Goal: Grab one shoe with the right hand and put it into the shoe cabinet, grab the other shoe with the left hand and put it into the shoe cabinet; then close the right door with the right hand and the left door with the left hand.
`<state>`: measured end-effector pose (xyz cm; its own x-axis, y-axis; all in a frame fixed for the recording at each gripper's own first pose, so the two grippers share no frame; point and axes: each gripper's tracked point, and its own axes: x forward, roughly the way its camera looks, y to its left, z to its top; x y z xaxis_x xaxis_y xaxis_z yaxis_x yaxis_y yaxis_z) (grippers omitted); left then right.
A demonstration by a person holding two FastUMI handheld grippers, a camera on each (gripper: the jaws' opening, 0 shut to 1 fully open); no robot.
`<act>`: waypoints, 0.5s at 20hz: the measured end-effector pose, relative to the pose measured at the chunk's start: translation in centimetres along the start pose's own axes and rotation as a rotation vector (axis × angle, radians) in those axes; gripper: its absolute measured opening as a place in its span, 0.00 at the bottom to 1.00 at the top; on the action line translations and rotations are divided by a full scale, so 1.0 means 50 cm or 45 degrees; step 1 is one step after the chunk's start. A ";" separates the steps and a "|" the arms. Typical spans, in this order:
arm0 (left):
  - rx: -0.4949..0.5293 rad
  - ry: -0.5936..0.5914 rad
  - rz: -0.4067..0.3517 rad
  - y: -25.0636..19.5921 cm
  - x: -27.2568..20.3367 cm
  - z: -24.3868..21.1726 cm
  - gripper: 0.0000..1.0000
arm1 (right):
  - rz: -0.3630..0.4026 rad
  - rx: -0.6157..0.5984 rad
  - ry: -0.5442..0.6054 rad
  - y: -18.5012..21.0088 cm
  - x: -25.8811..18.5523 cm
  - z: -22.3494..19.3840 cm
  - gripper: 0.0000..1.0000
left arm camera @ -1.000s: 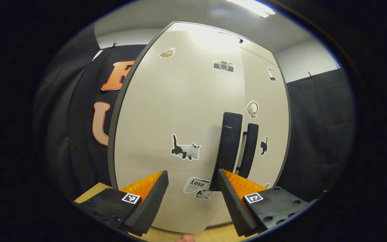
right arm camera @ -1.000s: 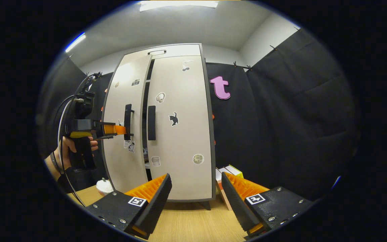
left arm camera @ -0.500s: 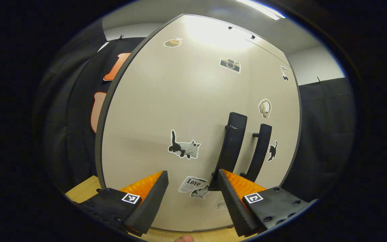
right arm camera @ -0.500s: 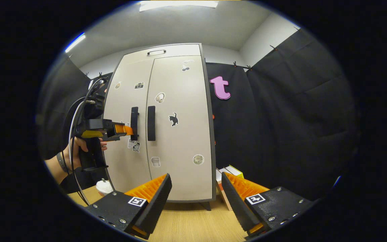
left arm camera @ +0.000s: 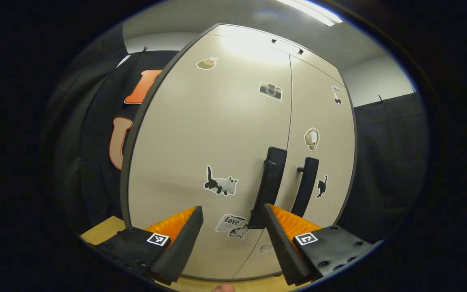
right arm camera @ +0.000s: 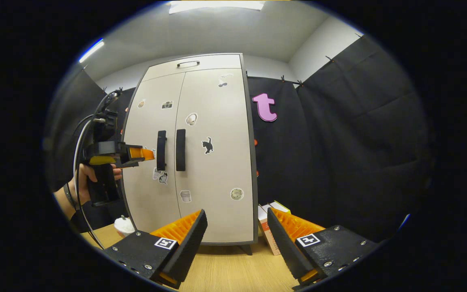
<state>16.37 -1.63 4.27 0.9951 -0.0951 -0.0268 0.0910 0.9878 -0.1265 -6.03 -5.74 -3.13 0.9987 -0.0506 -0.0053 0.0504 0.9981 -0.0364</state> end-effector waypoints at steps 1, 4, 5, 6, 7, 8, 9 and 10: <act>0.017 -0.005 0.005 0.005 -0.021 0.006 0.96 | 0.007 0.000 -0.004 0.004 0.001 0.000 0.92; 0.053 -0.023 0.018 0.025 -0.098 0.017 0.96 | 0.031 0.000 -0.006 0.017 0.006 0.003 0.92; 0.063 -0.037 0.031 0.033 -0.125 0.019 0.96 | 0.040 0.003 -0.011 0.021 0.008 0.006 0.92; 0.074 -0.045 0.038 0.037 -0.153 0.019 0.96 | 0.048 0.005 -0.017 0.026 0.008 0.007 0.92; 0.091 -0.051 0.048 0.043 -0.182 0.014 0.96 | 0.054 0.007 -0.022 0.030 0.009 0.008 0.92; 0.113 -0.057 0.063 0.049 -0.209 0.007 0.96 | 0.060 0.006 -0.027 0.034 0.007 0.009 0.92; 0.138 -0.063 0.085 0.058 -0.239 -0.002 0.96 | 0.067 0.005 -0.025 0.039 0.007 0.008 0.92; 0.162 -0.068 0.106 0.065 -0.265 -0.014 0.97 | 0.076 0.003 -0.019 0.045 0.003 0.004 0.92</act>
<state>3.43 2.76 3.50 0.9997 -0.0086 0.0215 0.0086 1.0000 0.0005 -5.74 -3.48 -3.01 0.9999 0.0092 0.0073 -0.0089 0.9994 -0.0338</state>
